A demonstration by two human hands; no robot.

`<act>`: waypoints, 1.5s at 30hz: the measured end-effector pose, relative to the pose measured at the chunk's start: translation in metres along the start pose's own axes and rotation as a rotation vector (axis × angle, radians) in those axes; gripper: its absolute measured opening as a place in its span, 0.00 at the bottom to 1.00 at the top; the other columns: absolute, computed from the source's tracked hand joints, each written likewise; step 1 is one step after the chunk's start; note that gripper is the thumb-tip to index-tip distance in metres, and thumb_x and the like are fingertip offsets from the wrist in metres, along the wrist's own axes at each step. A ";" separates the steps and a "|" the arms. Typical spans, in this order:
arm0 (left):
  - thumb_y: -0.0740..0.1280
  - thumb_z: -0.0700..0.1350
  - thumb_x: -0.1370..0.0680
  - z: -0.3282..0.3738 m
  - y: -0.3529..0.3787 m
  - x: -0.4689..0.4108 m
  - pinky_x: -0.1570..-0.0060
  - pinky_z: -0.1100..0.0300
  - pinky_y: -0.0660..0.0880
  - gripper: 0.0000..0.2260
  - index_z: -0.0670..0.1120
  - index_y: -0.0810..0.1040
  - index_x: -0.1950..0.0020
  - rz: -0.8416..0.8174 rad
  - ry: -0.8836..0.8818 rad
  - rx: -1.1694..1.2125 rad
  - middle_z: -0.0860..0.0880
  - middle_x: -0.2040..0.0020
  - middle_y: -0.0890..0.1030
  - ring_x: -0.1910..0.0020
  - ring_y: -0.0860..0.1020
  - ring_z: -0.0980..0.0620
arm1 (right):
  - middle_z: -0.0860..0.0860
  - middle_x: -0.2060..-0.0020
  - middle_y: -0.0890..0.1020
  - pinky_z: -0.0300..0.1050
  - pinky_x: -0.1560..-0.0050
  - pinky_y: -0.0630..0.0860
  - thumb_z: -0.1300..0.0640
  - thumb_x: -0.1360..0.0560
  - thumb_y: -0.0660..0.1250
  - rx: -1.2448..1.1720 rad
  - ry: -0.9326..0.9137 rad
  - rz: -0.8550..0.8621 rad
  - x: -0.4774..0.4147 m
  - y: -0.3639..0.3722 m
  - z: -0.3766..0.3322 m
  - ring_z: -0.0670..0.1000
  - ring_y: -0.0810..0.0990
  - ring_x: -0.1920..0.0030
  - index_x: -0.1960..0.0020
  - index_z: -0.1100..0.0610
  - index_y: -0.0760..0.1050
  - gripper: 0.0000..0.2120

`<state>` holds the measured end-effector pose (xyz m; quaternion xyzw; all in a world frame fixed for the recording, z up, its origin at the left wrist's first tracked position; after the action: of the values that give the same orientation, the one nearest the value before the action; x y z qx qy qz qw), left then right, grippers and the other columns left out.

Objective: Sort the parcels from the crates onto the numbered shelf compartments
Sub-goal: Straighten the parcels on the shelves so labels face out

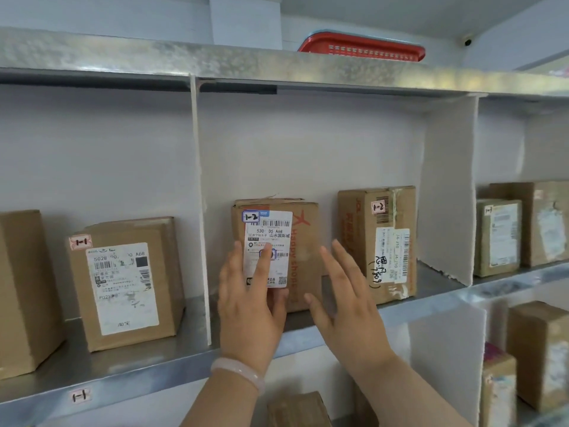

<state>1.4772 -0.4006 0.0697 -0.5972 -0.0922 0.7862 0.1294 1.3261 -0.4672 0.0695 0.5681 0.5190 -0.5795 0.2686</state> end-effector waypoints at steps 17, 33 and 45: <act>0.73 0.47 0.25 0.123 0.111 -0.011 0.27 0.49 0.64 0.38 0.65 0.54 0.23 -0.178 0.061 0.178 0.46 0.21 0.56 0.24 0.60 0.45 | 0.50 0.23 0.52 0.43 0.36 0.61 0.51 0.24 0.68 -0.004 0.243 -0.064 -0.004 -0.065 0.152 0.47 0.58 0.28 0.26 0.33 0.49 0.37; 0.74 0.43 0.26 0.123 0.169 -0.019 0.35 0.66 0.67 0.44 0.68 0.49 0.24 -0.202 -0.109 0.066 0.55 0.28 0.63 0.33 0.68 0.58 | 0.38 0.27 0.59 0.37 0.41 0.71 0.60 0.25 0.68 -0.274 0.191 -0.326 -0.022 -0.024 0.216 0.40 0.68 0.35 0.26 0.33 0.50 0.40; 0.73 0.53 0.26 0.131 0.156 -0.007 0.30 0.45 0.68 0.39 0.60 0.53 0.22 -0.079 -0.142 -0.118 0.44 0.22 0.62 0.26 0.65 0.41 | 0.47 0.23 0.55 0.43 0.32 0.59 0.49 0.27 0.71 -0.221 0.005 -0.215 -0.022 -0.046 0.214 0.50 0.58 0.25 0.23 0.40 0.49 0.41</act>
<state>1.3386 -0.5494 0.0650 -0.5423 -0.1707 0.8142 0.1179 1.2083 -0.6524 0.0643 0.4775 0.6382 -0.5428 0.2647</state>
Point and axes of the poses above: each hand's wrist, its own x-axis away from the middle knuckle, its own y-axis out of the palm, z = x × y, the point moved 6 cm from there along -x, towards the middle knuckle
